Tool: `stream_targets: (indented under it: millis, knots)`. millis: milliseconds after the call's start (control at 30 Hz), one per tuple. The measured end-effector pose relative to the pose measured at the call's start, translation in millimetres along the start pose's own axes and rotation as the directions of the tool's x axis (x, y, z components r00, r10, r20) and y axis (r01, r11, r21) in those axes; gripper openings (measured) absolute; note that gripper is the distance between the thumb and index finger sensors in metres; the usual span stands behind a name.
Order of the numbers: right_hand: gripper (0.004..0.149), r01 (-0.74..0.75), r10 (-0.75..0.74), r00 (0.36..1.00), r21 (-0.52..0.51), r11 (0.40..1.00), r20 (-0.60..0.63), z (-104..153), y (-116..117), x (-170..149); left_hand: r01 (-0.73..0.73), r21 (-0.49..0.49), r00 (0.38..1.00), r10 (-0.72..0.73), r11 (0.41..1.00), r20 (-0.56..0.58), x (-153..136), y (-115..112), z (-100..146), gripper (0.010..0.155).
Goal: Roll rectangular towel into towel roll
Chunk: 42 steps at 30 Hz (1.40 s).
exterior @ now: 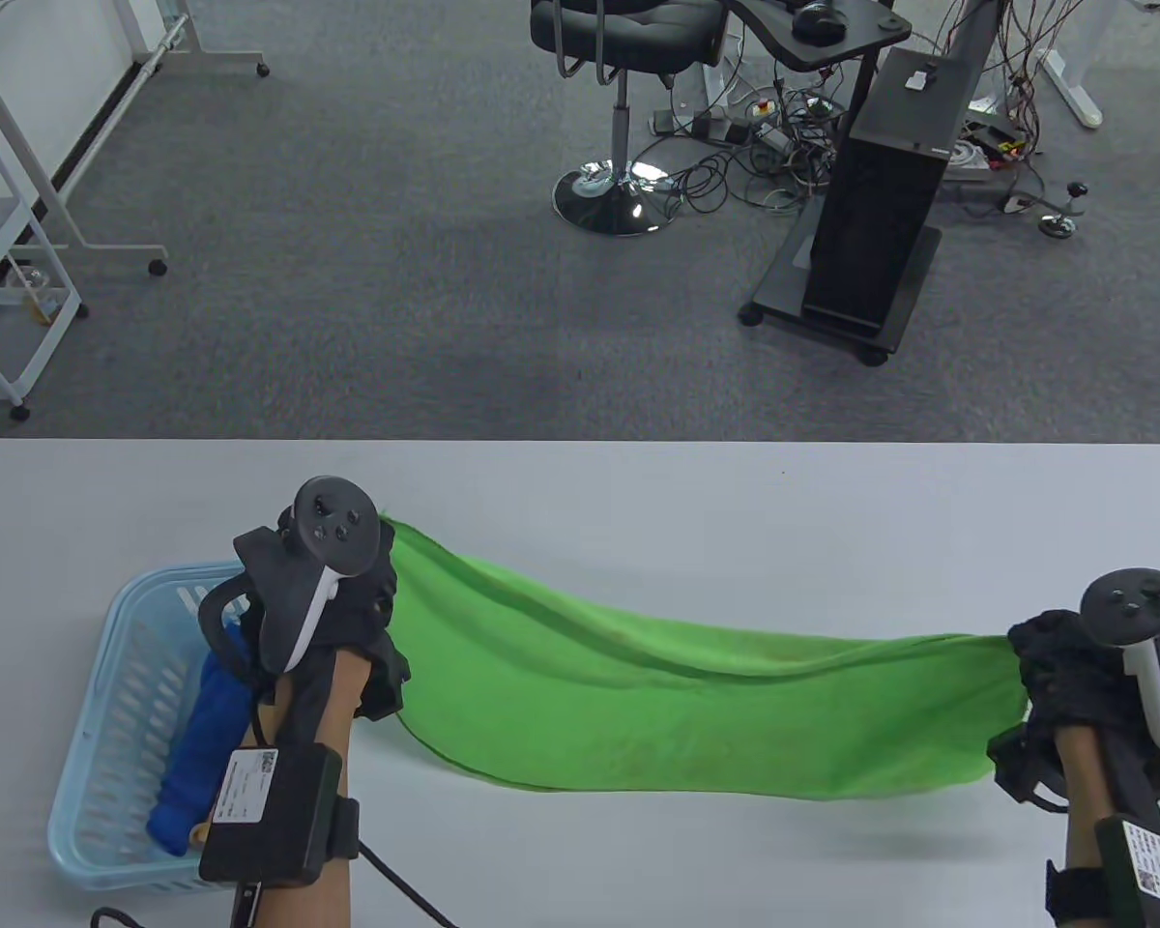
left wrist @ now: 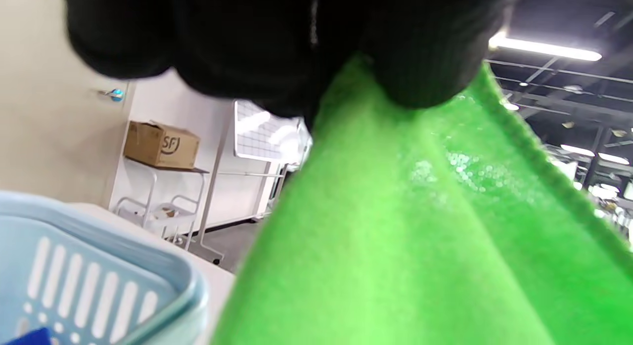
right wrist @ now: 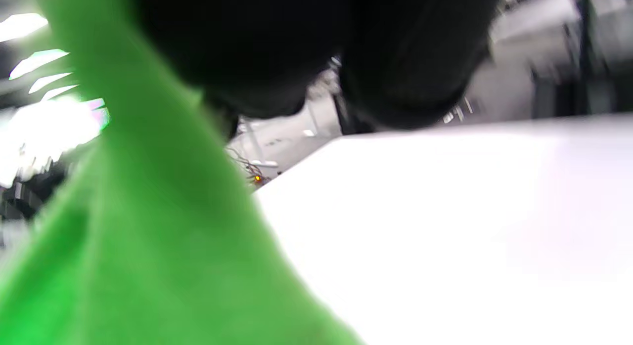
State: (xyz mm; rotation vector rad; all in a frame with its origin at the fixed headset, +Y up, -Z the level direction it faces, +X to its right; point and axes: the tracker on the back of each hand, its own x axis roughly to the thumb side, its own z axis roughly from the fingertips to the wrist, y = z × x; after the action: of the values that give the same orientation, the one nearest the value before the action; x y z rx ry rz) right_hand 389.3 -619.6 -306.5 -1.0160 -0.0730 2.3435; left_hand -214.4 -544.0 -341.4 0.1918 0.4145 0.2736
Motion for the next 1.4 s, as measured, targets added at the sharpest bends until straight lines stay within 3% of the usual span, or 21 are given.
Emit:
stream_targets:
  millis: [33, 100, 267, 367, 467, 533, 567, 633, 667, 733, 800, 867, 1033, 1167, 1400]
  knots:
    - [0.041, 0.114, -0.110, 0.992, 0.067, 0.991, -0.055, -6.2, 3.7, -1.5, -0.031, 0.002, 0.999, 0.031, 1.000, -0.008, 2.8, -1.0, -6.0, 0.043]
    - [0.041, 0.200, -0.195, 0.979, 0.118, 0.973, -0.058, -14.6, 7.3, 0.8, -0.135, 0.004, 0.991, 0.135, 0.991, -0.022, 6.1, -2.4, -16.3, 0.042]
    - [0.042, 0.388, -0.391, 0.920, 0.088, 0.918, 0.019, -24.7, 5.4, 16.8, -0.463, 0.011, 0.883, 0.462, 0.886, -0.078, 11.5, 0.3, -36.0, 0.042]
    - [0.042, 0.512, -0.511, 0.856, 0.006, 0.859, 0.074, -23.7, -4.0, 21.4, -0.552, -0.003, 0.834, 0.552, 0.834, -0.008, 17.3, 5.2, -34.9, 0.043]
    - [0.042, 0.574, -0.554, 0.805, -0.040, 0.818, 0.212, -18.9, -21.8, 15.3, -0.646, 0.015, 0.761, 0.644, 0.763, 0.079, 7.6, 12.7, -28.2, 0.044]
    - [0.042, 0.612, -0.592, 0.766, 0.000, 0.791, 0.249, -17.0, -27.9, 1.3, -0.699, 0.013, 0.708, 0.690, 0.715, 0.151, -5.6, 12.7, -19.9, 0.045]
    - [0.041, 0.628, -0.618, 0.751, 0.040, 0.777, 0.230, -16.6, -27.0, -6.9, -0.693, 0.027, 0.713, 0.680, 0.720, 0.170, -10.5, 11.7, -15.4, 0.044]
    - [0.042, 0.656, -0.665, 0.731, 0.112, 0.747, 0.152, -13.3, -17.5, -38.0, -0.543, 0.048, 0.832, 0.529, 0.838, 0.168, -27.7, 2.4, 0.5, 0.042]
    - [0.041, 0.645, -0.654, 0.742, 0.110, 0.756, 0.148, -12.2, -12.9, -47.8, -0.493, 0.035, 0.862, 0.482, 0.869, 0.158, -31.8, -2.5, 5.3, 0.041]
    - [0.041, 0.536, -0.549, 0.828, 0.128, 0.834, 0.114, -7.0, 3.9, -75.8, -0.307, -0.035, 0.946, 0.309, 0.951, 0.093, -42.1, -19.5, 21.8, 0.039]
    - [0.041, 0.410, -0.428, 0.892, 0.139, 0.901, 0.147, -1.8, 17.5, -95.0, -0.093, -0.014, 0.993, 0.094, 0.996, 0.072, -47.5, -32.1, 33.7, 0.039]
    - [0.041, 0.332, -0.345, 0.927, 0.105, 0.937, 0.149, 3.1, 23.7, -104.0, 0.030, -0.079, 0.998, -0.025, 0.996, 0.059, -49.4, -41.2, 41.0, 0.039]
    - [0.042, 0.074, -0.081, 0.976, 0.042, 0.996, 0.203, 7.7, 21.2, -93.2, 0.178, -0.120, 0.984, -0.172, 0.977, 0.053, -44.3, -51.3, 49.8, 0.040]
    - [0.043, -0.096, 0.108, 0.964, -0.058, 0.994, 0.241, 4.5, 25.4, -77.3, 0.311, -0.115, 0.950, -0.305, 0.943, 0.065, -32.4, -60.7, 47.1, 0.040]
    - [0.045, -0.238, 0.249, 0.946, -0.077, 0.968, 0.208, -15.7, 50.1, -61.9, 0.558, -0.152, 0.830, -0.551, 0.816, 0.087, -1.6, -87.1, 34.0, 0.041]
